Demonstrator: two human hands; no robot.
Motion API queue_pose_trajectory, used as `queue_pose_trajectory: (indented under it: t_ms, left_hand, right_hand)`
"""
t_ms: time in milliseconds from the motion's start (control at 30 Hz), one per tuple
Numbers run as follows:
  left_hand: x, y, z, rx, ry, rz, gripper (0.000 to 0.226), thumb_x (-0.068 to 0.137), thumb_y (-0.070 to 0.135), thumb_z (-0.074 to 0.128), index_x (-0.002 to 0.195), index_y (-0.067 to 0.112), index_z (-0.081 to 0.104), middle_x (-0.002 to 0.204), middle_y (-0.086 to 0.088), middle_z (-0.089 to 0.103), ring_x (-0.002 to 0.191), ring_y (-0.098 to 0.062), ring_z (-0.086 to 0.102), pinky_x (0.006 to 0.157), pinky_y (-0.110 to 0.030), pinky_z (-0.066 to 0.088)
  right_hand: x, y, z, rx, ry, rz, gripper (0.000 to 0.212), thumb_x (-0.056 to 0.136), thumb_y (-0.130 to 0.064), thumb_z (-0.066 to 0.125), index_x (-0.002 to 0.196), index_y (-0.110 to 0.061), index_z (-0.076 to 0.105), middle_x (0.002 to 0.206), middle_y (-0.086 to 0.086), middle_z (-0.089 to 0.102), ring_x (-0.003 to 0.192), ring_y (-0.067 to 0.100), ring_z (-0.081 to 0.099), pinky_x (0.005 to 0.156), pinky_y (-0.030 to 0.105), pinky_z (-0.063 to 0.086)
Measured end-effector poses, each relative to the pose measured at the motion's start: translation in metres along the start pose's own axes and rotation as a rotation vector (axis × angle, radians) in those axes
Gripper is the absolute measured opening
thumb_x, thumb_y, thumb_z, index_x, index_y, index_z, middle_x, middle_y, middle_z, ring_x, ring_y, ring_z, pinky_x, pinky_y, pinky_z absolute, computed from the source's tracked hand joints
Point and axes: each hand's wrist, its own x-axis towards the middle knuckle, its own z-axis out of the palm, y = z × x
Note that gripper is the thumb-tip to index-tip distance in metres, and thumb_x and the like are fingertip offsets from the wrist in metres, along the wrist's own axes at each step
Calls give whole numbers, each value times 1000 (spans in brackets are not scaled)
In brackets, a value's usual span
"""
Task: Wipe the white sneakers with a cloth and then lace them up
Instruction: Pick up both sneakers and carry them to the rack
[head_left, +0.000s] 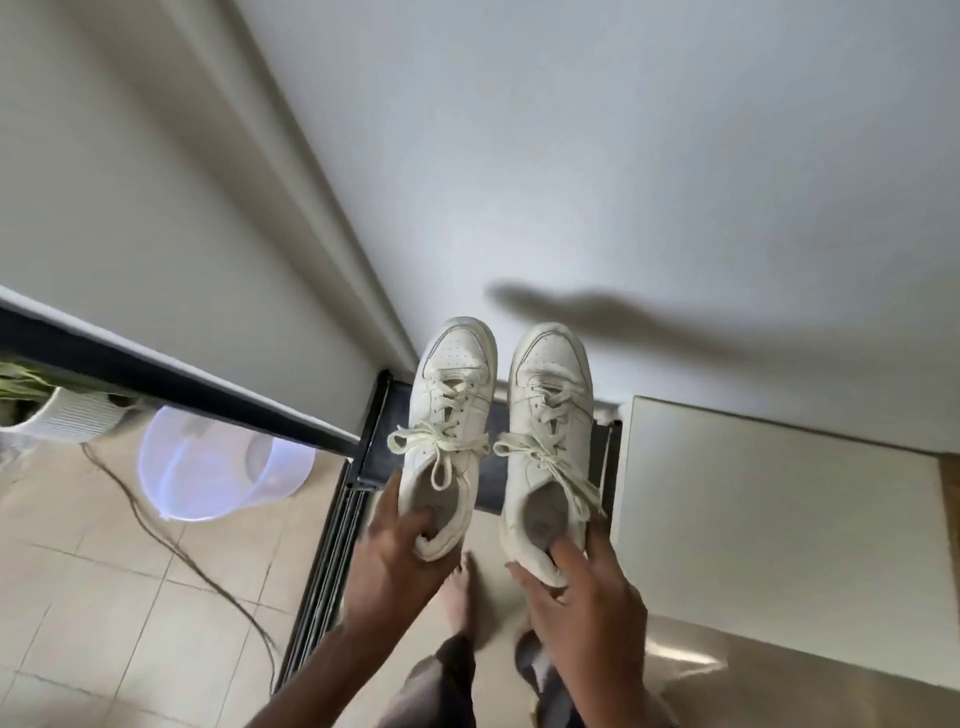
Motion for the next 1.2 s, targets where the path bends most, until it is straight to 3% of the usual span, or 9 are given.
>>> queue_pose_trajectory:
  t_ms: [133,267,400,567,733,1067,1200]
  left_hand:
    - [20,-65,55,-38,-37,-45,29,66,31,89,77,17,66,135,-9,59,88,-28,69,58,-32,56]
    - [37,-118,125,-45,-55,-97,32,66,22,90,72,19,59,127,-13,61,80,-31,68,54,-28,52]
    - [63,-174,197,-43,-93,-75,26,67,18,86,71,7,63,130,-22,60,84,-31,66,56,-27,50]
    - [82,-217,253,-62,-92,-98,24,66,16,86,69,10,63,131,-18,61,81,-29,65,58,-24,47]
    - [85,-239,267,-56,-125,-90,26,65,14,88,69,9,62,134,-21,58,83,-37,67,59,-29,51]
    - [85,-240,264,-35,-172,-78,30,66,16,90,74,12,61,149,-18,47,89,-36,69,59,-34,57]
    - [86,-243,265,-36,-174,-66,32,68,17,88,74,12,57,146,-20,49,85,-39,68,56,-37,56]
  right_hand:
    - [21,20,71,36,-8,43,38,70,-45,87,92,-18,71,134,8,61,80,28,72,55,32,58]
    - [47,60,162,76,-30,78,34,75,-39,86,95,-16,72,136,8,59,84,25,70,62,25,55]
    - [71,101,259,62,-36,149,29,78,-36,85,87,-14,68,139,11,57,87,30,68,58,34,57]
    - [87,128,329,10,-25,233,30,82,-44,78,85,-20,61,145,7,51,84,32,69,53,39,57]
    - [92,134,355,-7,-35,252,32,86,-49,71,86,-22,56,150,3,43,88,33,69,55,41,58]
    - [93,130,352,38,-39,232,32,81,-38,81,86,-14,61,144,12,50,90,34,70,60,36,60]
    - [94,129,349,31,-36,212,33,78,-36,85,83,-14,61,142,13,52,87,32,71,59,31,57]
